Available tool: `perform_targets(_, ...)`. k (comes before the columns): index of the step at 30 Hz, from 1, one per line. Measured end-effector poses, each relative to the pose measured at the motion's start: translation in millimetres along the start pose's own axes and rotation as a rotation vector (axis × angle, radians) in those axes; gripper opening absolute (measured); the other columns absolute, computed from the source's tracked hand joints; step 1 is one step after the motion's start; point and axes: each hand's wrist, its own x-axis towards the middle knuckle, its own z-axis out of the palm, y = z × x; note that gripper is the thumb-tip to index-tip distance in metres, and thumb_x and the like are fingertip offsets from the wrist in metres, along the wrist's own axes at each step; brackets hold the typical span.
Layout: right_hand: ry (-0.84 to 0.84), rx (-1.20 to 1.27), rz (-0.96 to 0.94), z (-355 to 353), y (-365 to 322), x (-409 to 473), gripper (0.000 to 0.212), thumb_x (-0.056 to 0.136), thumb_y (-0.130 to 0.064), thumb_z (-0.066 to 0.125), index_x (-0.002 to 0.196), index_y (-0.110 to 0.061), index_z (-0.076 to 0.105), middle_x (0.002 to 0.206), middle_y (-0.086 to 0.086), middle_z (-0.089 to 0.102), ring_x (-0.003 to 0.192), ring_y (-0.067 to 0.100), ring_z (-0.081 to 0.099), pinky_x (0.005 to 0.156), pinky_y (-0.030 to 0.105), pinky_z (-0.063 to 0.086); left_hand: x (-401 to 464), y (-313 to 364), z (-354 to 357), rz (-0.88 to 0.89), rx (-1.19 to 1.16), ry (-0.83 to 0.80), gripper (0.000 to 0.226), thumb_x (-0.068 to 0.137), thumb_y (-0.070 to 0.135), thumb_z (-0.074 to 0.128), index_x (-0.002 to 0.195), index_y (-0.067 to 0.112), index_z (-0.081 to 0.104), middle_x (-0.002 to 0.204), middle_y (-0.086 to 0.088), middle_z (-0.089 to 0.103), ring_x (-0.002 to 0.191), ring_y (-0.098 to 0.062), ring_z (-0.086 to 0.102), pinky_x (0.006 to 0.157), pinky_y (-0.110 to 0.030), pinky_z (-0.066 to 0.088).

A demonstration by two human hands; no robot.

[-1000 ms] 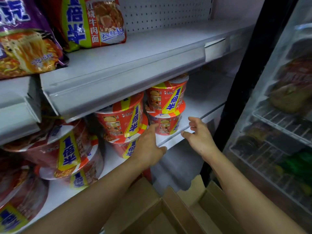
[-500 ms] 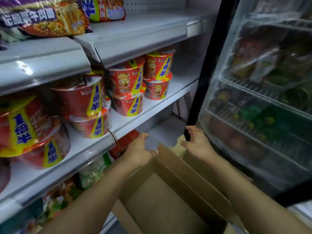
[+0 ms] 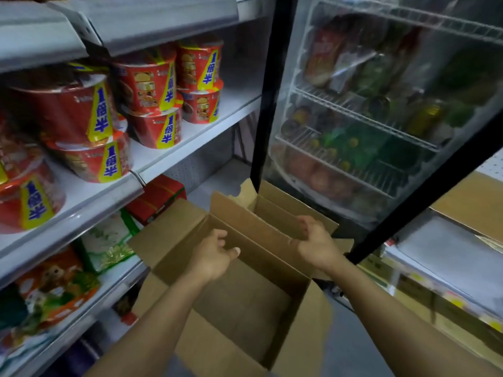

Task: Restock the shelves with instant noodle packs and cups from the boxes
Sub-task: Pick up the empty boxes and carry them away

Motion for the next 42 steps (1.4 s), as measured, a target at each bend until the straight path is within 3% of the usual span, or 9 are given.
perform_targets(8, 0.009, 0.024, 0.05, -56, 74, 7, 0.068, 0.087, -0.017, 0.066, 0.145, -0.021, 0.031, 0.149, 0.007, 0.031, 0.132, 0.024, 0.04, 0.107, 0.037, 0.04, -9, 35, 70, -0.031, -0.009, -0.002, 0.058, 0.086, 0.015, 0.069, 0.137, 0.016, 0.042, 0.134, -0.007, 0.053, 0.121, -0.02, 0.052, 0.099, -0.031, 0.04)
perform_targets(13, -0.051, -0.005, 0.043, -101, 129, 29, 0.066, 0.086, -0.016, 0.064, 0.144, -0.019, 0.033, 0.146, 0.008, 0.033, 0.128, 0.025, 0.042, 0.103, 0.04, 0.044, -24, 69, 132, -0.07, -0.021, 0.025, 0.059, 0.089, 0.015, 0.064, 0.142, 0.016, 0.037, 0.14, -0.006, 0.048, 0.129, -0.021, 0.046, 0.101, -0.034, 0.039)
perform_targets(17, -0.129, -0.027, 0.033, -129, 167, 45, 0.066, 0.087, -0.014, 0.062, 0.145, -0.015, 0.031, 0.143, 0.012, 0.035, 0.129, 0.024, 0.041, 0.098, 0.02, 0.034, -30, 92, 182, -0.106, 0.004, 0.09, 0.057, 0.09, 0.019, 0.063, 0.142, 0.015, 0.038, 0.14, -0.006, 0.048, 0.129, -0.02, 0.045, 0.1, -0.031, 0.038)
perform_targets(20, -0.175, -0.043, 0.035, -141, 190, 60, 0.066, 0.086, -0.015, 0.063, 0.144, -0.013, 0.032, 0.141, 0.012, 0.036, 0.125, 0.023, 0.044, 0.089, 0.018, 0.033, -29, 100, 210, -0.148, -0.006, 0.119, 0.058, 0.089, 0.021, 0.064, 0.141, 0.017, 0.038, 0.137, -0.005, 0.051, 0.126, -0.021, 0.047, 0.101, -0.035, 0.039)
perform_targets(27, -0.264, -0.073, 0.056, -133, 211, 96, 0.06, 0.088, -0.013, 0.061, 0.142, -0.009, 0.034, 0.138, 0.013, 0.038, 0.127, 0.026, 0.041, 0.094, 0.022, 0.035, 2, 103, 226, -0.187, 0.063, 0.163, 0.055, 0.089, 0.025, 0.065, 0.138, 0.019, 0.04, 0.129, -0.005, 0.055, 0.12, -0.023, 0.052, 0.104, -0.04, 0.042)
perform_targets(30, -0.295, -0.068, 0.078, -120, 211, 111, 0.066, 0.086, -0.014, 0.063, 0.144, -0.012, 0.031, 0.145, 0.014, 0.032, 0.134, 0.023, 0.034, 0.096, 0.019, 0.031, 29, 101, 228, -0.177, 0.042, 0.182, 0.051, 0.088, 0.023, 0.066, 0.134, 0.019, 0.044, 0.128, -0.003, 0.056, 0.117, -0.02, 0.053, 0.1, -0.031, 0.041)
perform_targets(38, -0.316, -0.104, 0.068, -90, 210, 143, 0.065, 0.09, -0.013, 0.058, 0.148, -0.011, 0.027, 0.148, 0.008, 0.029, 0.139, 0.022, 0.027, 0.11, 0.023, 0.024, 90, 95, 249, -0.11, 0.092, 0.167, 0.055, 0.088, 0.017, 0.065, 0.138, 0.015, 0.041, 0.138, -0.006, 0.05, 0.124, -0.022, 0.049, 0.103, -0.034, 0.042)
perform_targets(42, -0.242, -0.158, -0.004, -82, 207, 161, 0.064, 0.089, -0.013, 0.06, 0.146, -0.012, 0.03, 0.145, 0.009, 0.03, 0.134, 0.024, 0.036, 0.11, 0.029, 0.028, 116, 99, 263, -0.105, 0.1, 0.204, 0.062, 0.087, 0.017, 0.066, 0.142, 0.018, 0.036, 0.143, -0.005, 0.043, 0.13, -0.021, 0.043, 0.106, -0.031, 0.038)
